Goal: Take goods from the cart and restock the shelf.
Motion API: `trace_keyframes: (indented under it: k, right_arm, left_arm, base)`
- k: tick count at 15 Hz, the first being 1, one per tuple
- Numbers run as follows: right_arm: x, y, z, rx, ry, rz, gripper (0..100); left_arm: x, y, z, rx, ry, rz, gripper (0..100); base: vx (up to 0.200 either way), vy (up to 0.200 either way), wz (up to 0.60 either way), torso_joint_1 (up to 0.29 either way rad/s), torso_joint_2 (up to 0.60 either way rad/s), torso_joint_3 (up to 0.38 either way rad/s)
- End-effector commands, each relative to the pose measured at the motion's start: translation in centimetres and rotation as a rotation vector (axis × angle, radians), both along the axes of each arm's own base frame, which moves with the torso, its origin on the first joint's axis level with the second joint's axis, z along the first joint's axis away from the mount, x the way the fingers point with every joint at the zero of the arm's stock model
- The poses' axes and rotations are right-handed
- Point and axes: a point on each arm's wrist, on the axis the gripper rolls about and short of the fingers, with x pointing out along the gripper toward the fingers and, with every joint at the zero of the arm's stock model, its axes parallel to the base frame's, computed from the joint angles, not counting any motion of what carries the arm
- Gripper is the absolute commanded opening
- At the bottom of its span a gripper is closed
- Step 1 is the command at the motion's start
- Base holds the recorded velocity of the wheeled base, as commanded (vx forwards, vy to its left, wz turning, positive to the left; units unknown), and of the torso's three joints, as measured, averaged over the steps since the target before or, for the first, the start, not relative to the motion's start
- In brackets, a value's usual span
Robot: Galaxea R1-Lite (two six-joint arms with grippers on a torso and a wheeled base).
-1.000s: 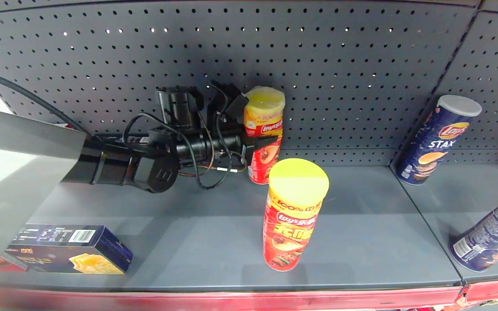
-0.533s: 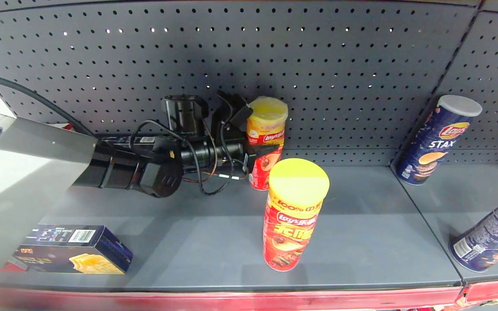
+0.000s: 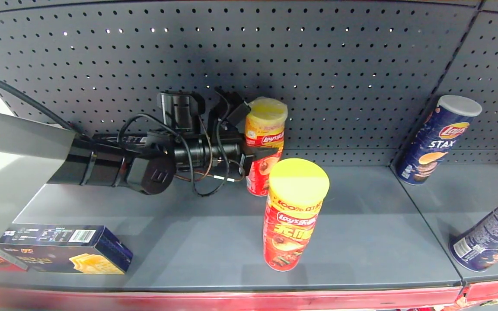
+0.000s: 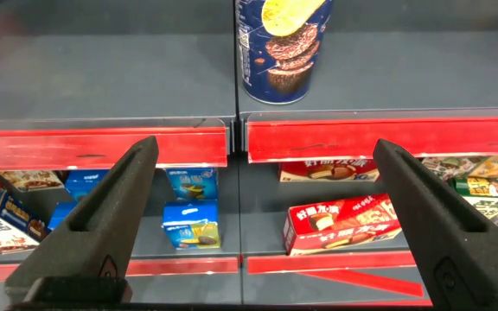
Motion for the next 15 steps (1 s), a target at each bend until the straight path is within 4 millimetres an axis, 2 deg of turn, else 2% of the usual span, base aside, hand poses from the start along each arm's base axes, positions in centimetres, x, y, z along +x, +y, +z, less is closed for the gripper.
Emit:
trace_keyframes:
  k: [1,5,6,9,11,15]
  right_arm:
    - [0.0,0.0,0.0,0.0,0.001,-0.001,100]
    - [0.0,0.0,0.0,0.0,0.001,-0.001,100]
    - [0.0,0.0,0.0,0.0,0.001,0.001,100]
    - [0.0,0.0,0.0,0.0,0.001,-0.001,100]
    - [0.0,0.0,0.0,0.0,0.001,0.001,100]
    - [0.0,0.0,0.0,0.0,0.001,0.001,100]
  left_arm:
    - [-0.4,0.1,0.3,-0.001,-0.003,-0.001,0]
    - [-0.8,-0.1,-0.7,0.015,0.011,-0.008,0]
    - [-0.7,-0.1,-0.8,0.017,0.014,-0.008,100]
    - [-0.8,0.0,-0.7,0.016,0.016,0.001,100]
    - [-1.3,0.9,-0.2,0.018,0.021,0.024,100]
    - [-4.6,3.2,-0.6,0.065,0.069,0.146,100]
  base:
    - [0.0,0.0,0.0,0.0,0.0,0.0]
    - [0.0,0.0,0.0,0.0,0.0,0.0]
    - [0.0,0.0,0.0,0.0,0.0,0.0]
    - [0.0,0.0,0.0,0.0,0.0,0.0]
    - [0.0,0.0,0.0,0.0,0.0,0.0]
    - [0.0,0.0,0.0,0.0,0.0,0.0]
